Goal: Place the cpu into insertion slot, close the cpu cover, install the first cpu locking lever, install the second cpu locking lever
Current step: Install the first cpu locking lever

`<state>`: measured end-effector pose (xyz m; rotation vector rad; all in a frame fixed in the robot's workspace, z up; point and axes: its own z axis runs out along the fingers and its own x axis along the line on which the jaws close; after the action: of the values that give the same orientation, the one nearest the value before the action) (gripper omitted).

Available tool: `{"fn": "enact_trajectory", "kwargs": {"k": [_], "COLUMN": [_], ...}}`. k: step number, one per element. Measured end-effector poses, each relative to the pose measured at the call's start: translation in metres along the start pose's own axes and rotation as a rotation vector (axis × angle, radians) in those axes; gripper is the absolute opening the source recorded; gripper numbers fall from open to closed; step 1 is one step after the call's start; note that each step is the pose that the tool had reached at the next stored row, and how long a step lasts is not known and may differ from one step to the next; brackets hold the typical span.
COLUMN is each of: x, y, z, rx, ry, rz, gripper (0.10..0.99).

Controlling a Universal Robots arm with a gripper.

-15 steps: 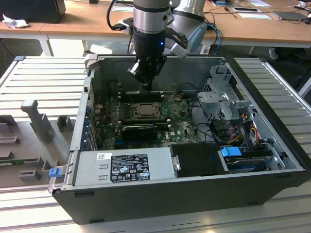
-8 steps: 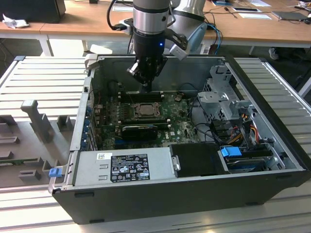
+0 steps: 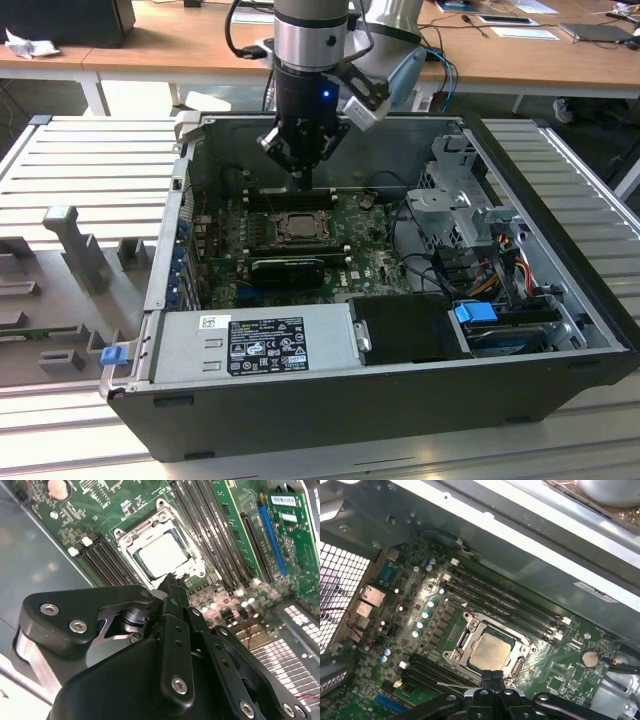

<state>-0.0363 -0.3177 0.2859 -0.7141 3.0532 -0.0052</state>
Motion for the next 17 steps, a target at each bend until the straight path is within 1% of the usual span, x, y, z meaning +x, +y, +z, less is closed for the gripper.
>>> {"fn": "enact_trajectory", "kwargs": {"k": [4,8,11,13,17], "x": [0.0,0.0,0.0,0.0,0.0], "y": [0.0,0.0,0.0001,0.0001,0.0001], "z": [0.0,0.0003,0.0009,0.0013,0.0025], "rx": [0.0,0.002,0.002,0.003,0.003], "ry": [0.0003,0.0014,0.0015,0.0017,0.0021], "rz": [0.068,0.113,0.173,0.195,0.26], "gripper": [0.106,0.106,0.106,0.106,0.106]}}
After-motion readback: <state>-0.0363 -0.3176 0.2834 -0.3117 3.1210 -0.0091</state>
